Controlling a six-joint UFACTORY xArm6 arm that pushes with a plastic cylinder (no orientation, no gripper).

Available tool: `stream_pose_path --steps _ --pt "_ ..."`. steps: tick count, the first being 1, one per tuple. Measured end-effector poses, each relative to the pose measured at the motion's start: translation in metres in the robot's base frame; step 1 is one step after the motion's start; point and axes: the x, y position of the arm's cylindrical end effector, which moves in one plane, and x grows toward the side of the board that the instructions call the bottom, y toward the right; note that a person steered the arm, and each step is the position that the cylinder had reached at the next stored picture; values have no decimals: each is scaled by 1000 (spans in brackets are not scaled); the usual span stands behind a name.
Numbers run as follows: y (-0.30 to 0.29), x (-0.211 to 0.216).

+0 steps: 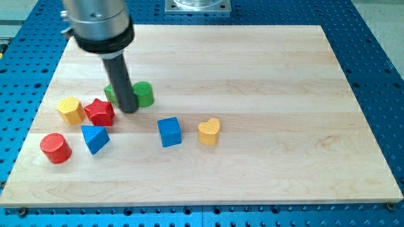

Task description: Move the red star to the top right of the red circle

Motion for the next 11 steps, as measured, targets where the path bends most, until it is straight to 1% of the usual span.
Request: stream_pose_path --steps 1,2,3,4,5,6,7,8,9,10,11 --pt "33 -41" --pt "14 -44" --pt "-28 -24" --pt "-28 -20" --pt "-38 20" --pt "-61 30" --pt "-48 40" --pt "-48 53" --pt "-48 53" --pt "-47 37" --pt "-68 -5"
